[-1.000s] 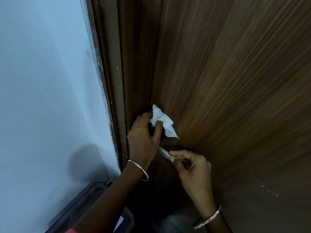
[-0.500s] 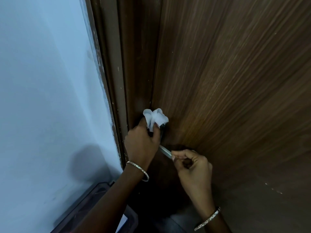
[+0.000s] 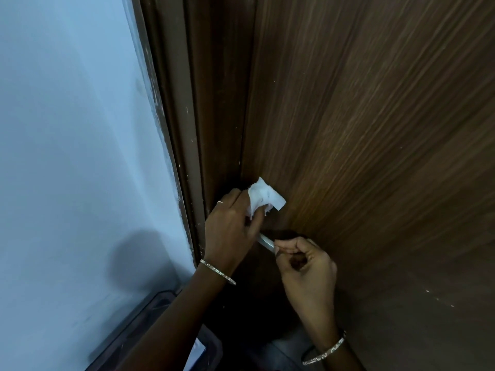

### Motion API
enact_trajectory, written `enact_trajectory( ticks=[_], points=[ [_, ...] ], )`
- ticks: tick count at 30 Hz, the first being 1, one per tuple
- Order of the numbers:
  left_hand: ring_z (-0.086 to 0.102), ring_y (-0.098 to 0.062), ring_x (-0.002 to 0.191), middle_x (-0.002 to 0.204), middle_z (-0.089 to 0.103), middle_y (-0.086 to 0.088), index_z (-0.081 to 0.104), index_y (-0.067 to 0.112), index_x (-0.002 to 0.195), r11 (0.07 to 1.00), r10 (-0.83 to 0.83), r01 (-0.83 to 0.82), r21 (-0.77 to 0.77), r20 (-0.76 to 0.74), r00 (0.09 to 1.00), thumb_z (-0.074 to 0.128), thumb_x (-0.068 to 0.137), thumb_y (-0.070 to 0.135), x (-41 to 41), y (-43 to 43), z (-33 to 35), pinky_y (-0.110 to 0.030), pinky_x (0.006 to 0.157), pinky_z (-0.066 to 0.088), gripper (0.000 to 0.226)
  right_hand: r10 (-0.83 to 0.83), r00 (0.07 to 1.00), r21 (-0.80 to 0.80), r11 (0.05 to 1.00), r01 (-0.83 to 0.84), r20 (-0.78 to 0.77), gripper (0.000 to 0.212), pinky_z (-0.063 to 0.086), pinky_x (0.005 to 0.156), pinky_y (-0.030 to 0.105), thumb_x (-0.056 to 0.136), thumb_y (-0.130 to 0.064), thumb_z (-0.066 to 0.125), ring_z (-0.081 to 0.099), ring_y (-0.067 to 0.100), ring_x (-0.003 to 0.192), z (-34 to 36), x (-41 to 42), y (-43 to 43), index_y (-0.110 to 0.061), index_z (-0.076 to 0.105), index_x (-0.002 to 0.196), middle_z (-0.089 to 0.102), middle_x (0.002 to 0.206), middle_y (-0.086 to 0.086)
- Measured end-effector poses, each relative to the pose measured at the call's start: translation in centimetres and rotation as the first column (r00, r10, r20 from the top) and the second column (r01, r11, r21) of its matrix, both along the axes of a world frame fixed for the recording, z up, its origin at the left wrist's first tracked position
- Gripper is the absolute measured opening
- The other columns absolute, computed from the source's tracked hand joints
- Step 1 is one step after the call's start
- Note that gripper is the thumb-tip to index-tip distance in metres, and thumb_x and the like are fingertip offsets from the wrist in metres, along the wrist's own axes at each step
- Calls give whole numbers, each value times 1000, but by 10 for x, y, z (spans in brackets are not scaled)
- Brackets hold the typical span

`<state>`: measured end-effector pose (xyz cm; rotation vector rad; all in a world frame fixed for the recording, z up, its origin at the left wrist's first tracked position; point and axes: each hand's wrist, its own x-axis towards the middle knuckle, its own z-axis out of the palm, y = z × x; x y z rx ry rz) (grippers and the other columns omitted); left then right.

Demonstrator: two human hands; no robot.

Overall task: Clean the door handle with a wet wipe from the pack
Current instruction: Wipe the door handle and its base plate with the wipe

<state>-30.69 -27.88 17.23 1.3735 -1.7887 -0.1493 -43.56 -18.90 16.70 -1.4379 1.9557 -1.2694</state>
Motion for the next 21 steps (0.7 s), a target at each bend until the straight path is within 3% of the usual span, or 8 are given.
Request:
enact_trajectory(
  ticks=[3, 5, 8, 11, 16, 21],
  points=[
    [63, -23, 71, 82, 66, -6, 65, 7, 94, 999, 22, -20, 31, -45, 999, 65, 87, 11, 1, 2, -8, -16, 65, 30, 8, -9, 1000, -6, 1000, 9, -7, 22, 55, 72, 16, 76, -8, 76, 69, -5, 75, 1, 1, -1, -30, 77, 81, 71, 82, -19],
    [64, -23, 70, 79, 67, -7, 64, 5, 95, 999, 41, -39, 34, -68, 997, 66, 85, 4, 0, 1, -11, -15, 65, 29, 10, -13, 1000, -7, 1000, 13, -7, 22, 54, 72, 15, 76, -8, 76, 69, -5, 75, 1, 1, -1, -29, 76, 80, 71, 82, -19],
    [65, -22, 72, 83, 69, -7, 65, 4, 102, 999, 40, -43, -21, -121, 992, 62, 89, 10, -2, 0, -6, -18, 66, 37, 14, -16, 1000, -7, 1000, 15, -5, 21, 54, 71, 15, 76, -9, 76, 69, -5, 75, 0, 2, -1, -29, 76, 80, 71, 82, -19],
    [65, -20, 65, 82, 69, -4, 56, 11, 113, 994, 95, -103, -30, -196, 976, 55, 94, 25, -4, -3, 2, -27, 56, 47, 23, -16, 1000, -23, 1000, 16, 2, 21, 51, 69, 9, 77, -7, 76, 69, -3, 75, -2, 2, -1, -28, 76, 80, 70, 81, -18],
    [66, -28, 61, 78, 69, -11, 63, 5, 112, 990, 141, -141, 9, -68, 988, 62, 90, 6, -2, -3, -11, -27, 53, 45, 22, -10, 999, -35, 999, 11, 38, 21, 50, 69, 5, 78, -6, 77, 69, -3, 78, -4, 2, -1, -27, 76, 81, 71, 84, -16],
    [67, -33, 64, 79, 72, -15, 64, 1, 111, 985, 113, -97, 141, -112, 987, 58, 93, 5, -1, -2, -18, -28, 56, 44, 19, -26, 999, -41, 999, 28, 34, 20, 49, 68, 5, 77, -6, 77, 69, 0, 75, -5, 4, -1, -26, 76, 80, 70, 81, -15]
  ],
)
